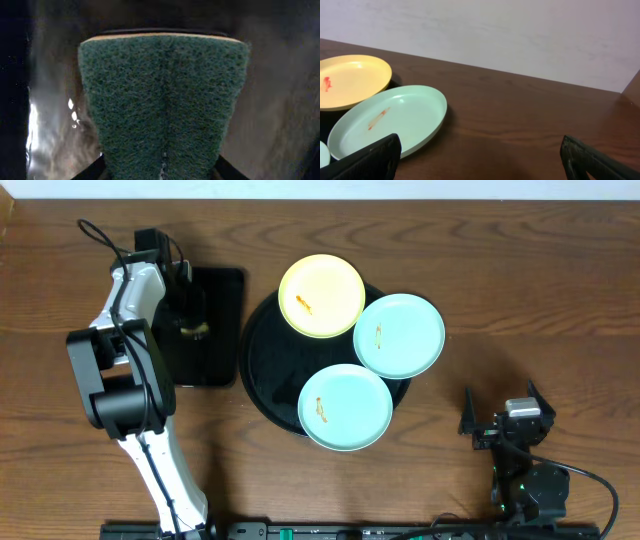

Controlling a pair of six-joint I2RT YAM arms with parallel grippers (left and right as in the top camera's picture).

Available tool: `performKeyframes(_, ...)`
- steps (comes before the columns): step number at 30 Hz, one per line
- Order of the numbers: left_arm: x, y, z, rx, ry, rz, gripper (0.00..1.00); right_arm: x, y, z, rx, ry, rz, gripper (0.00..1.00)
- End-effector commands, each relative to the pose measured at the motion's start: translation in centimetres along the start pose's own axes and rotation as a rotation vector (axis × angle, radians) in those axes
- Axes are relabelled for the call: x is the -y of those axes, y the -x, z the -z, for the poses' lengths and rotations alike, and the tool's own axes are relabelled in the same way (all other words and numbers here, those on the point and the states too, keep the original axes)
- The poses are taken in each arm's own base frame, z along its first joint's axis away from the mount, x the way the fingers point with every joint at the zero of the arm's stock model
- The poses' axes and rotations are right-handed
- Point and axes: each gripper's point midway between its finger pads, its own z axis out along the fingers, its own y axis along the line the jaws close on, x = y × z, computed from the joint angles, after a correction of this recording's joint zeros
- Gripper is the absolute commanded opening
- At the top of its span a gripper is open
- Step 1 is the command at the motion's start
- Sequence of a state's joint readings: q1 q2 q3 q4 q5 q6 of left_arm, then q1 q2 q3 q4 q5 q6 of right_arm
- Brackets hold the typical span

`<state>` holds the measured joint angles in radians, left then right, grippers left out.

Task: Clean dirty plates on tray and stack at the side
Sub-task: 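Lift the sponge with the left gripper and hold it above the tray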

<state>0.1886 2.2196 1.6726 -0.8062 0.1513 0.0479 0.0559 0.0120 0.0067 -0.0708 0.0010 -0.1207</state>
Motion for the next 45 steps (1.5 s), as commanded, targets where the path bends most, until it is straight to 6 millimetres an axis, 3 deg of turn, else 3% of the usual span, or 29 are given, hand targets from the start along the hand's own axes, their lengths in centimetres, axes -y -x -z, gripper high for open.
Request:
performKeyframes(1,0.2,-1.2,1.8,-0.021,0.005,0.02,0.42,0.4,-0.1,0.0,-0.003,-0.02,0.007,0.99)
performKeyframes(7,1.9,-2.1,5.5,-0.011,-0.002,0.013,0.42,0.4,-0.1,0.0,-0.003,-0.02,0.007,0.99)
performKeyframes(10,2.8,-2.6,5.1,-0.034,-0.003,-0.008,0.38,0.4,-0.1,0.0,-0.003,-0.02,0.007,0.99)
performKeyframes(12,3.3,-2.9,4.7,-0.043,0.001,-0.022,0.13,0.4,-0.1,0.0,-0.003,-0.02,0.007,0.99)
performKeyframes(13,3.4,-3.0,4.7,-0.043,0.003,-0.026,0.08,0.4,-0.1,0.0,-0.003,-0.02,0.007,0.99)
performKeyframes(22,2.7,-3.0,4.7,-0.044,0.051,-0.029,0.08,0.4,-0.1,0.0,-0.003,-0.02,0.007,0.99)
performKeyframes(24,2.7,-3.1,4.7,-0.046,0.051,-0.029,0.15,0.4,-0.1,0.0,-0.003,-0.02,0.007,0.99)
performKeyframes(28,2.5,-3.9,3.8,-0.068,0.054,-0.027,0.17,0.4,-0.1,0.0,-0.003,-0.02,0.007,0.99)
performKeyframes(30,2.3,-4.5,2.8,-0.075,0.057,-0.027,0.23,0.4,-0.1,0.0,-0.003,-0.02,0.007,0.99)
performKeyframes(33,1.2,-4.8,1.3,-0.054,0.107,-0.029,0.41,0.4,-0.1,0.0,-0.003,-0.02,0.007,0.99)
performKeyframes(35,1.2,-4.4,1.2,-0.038,0.111,-0.03,0.53,0.4,-0.1,0.0,-0.003,-0.02,0.007,0.99)
performKeyframes(39,1.5,-2.1,1.9,0.044,0.104,-0.032,0.68,0.4,-0.1,0.0,-0.003,-0.02,0.007,0.99)
performKeyframes(45,1.6,-0.6,2.1,0.108,0.099,-0.034,0.7,0.4,-0.1,0.0,-0.003,-0.02,0.007,0.99)
